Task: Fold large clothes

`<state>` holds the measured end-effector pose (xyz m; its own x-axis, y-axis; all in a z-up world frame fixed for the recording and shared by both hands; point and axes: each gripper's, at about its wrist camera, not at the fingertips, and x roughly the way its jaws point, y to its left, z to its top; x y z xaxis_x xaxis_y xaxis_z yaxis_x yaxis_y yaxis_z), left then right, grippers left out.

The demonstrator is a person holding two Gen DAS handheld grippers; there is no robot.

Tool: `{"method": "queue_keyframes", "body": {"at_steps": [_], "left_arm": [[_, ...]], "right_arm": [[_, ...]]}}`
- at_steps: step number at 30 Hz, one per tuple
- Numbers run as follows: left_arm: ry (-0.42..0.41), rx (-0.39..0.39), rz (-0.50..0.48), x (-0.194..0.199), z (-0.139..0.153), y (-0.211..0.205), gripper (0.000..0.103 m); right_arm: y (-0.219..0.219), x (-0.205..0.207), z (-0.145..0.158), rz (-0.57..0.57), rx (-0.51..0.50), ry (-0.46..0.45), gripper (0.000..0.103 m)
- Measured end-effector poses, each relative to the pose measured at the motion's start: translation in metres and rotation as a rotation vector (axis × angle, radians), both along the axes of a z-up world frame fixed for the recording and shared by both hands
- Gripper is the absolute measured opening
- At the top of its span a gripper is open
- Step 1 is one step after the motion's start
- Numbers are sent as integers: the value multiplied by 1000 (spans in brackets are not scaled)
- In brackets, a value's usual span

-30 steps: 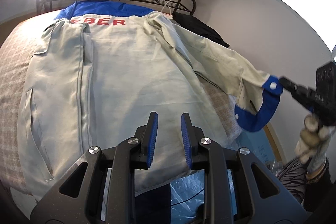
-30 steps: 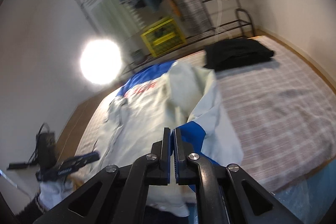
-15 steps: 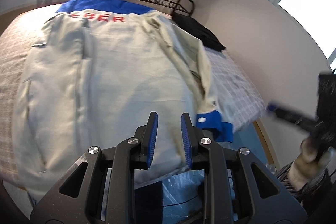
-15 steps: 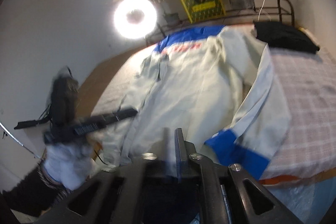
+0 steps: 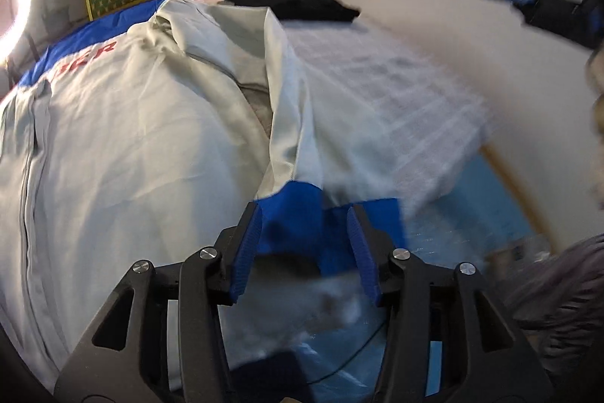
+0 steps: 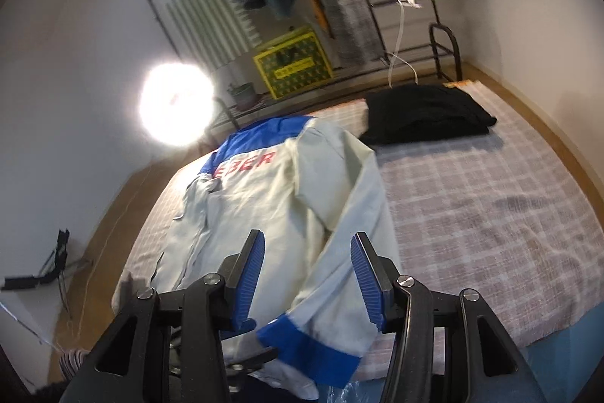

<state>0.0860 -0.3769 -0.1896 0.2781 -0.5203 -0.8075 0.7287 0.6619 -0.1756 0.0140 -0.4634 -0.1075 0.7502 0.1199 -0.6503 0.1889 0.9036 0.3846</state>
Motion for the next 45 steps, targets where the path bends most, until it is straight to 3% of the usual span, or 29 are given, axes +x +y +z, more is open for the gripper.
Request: {"method": "queue_keyframes", "body": {"at_steps": [1, 2, 3, 6, 9, 12, 18, 24, 30, 33, 34, 36, 39, 41, 45], "left_arm": [[7, 12, 6, 5, -7, -4, 48], [26, 8, 12, 10, -12, -5, 35], [62, -8, 14, 15, -18, -6, 12], [80, -51, 15, 17, -17, 0, 7], [181, -174, 14, 14, -3, 21, 6], [215, -244, 19, 7, 12, 38, 5], [222, -263, 23, 3, 19, 50, 5], [260, -287, 26, 5, 14, 60, 5], [268, -293, 15, 3, 12, 62, 5], [254, -282, -8, 3, 12, 57, 5], [256, -284, -14, 3, 12, 55, 5], [248, -282, -24, -1, 13, 54, 5], [249, -286, -27, 0, 13, 54, 5], [254, -291, -22, 1, 12, 56, 5], [252, -294, -17, 3, 10, 59, 5]], "right_arm": [[-7, 2, -3, -3, 15, 8, 51], [-13, 5, -5, -1, 25, 17, 51], [-17, 7, -7, -1, 28, 24, 51], [-30, 29, -15, 11, 17, 51, 55], [-39, 65, -27, 16, -2, 90, 57], [-53, 105, -44, 1, 30, 123, 57], [-71, 176, -81, -41, 158, 173, 57], [-47, 243, -99, 19, 151, 193, 57], [-37, 279, -136, 14, 169, 235, 59], [-24, 293, -145, 30, 96, 273, 59], [-18, 298, -148, 34, 41, 304, 58], [-15, 303, -153, 33, -11, 333, 43], [-28, 300, -157, -3, 48, 332, 23], [-36, 294, -155, -14, 74, 323, 3], [-41, 283, -133, -31, 59, 268, 0]]}}
